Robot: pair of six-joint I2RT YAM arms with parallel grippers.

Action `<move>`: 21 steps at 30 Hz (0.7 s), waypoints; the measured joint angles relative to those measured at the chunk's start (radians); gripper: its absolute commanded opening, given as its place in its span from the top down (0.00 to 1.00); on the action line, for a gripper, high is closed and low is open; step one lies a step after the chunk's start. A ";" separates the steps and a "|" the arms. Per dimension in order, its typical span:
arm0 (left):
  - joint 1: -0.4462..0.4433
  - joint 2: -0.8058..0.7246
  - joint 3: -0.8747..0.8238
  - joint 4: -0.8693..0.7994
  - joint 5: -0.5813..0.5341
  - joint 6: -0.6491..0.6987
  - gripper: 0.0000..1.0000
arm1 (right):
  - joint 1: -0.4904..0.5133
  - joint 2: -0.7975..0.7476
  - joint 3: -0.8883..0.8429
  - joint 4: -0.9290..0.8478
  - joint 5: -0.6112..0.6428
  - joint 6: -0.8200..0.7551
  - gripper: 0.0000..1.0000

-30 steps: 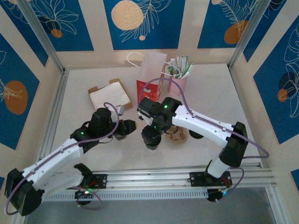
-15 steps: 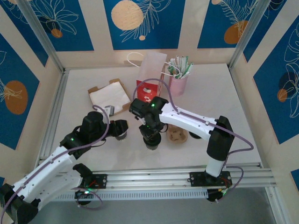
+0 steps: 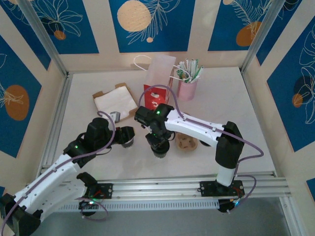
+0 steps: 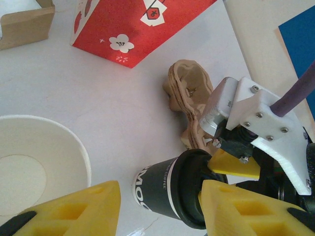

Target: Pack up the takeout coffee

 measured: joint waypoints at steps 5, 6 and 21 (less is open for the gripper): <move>0.002 0.000 0.000 0.000 0.000 0.000 0.53 | 0.000 -0.005 0.000 0.000 0.000 0.011 0.54; 0.002 0.000 0.000 0.000 0.000 0.000 0.53 | 0.000 -0.006 0.001 -0.005 -0.004 0.012 0.53; 0.005 0.000 -0.004 0.000 0.001 0.000 0.53 | 0.001 -0.007 0.002 -0.012 -0.067 0.014 0.49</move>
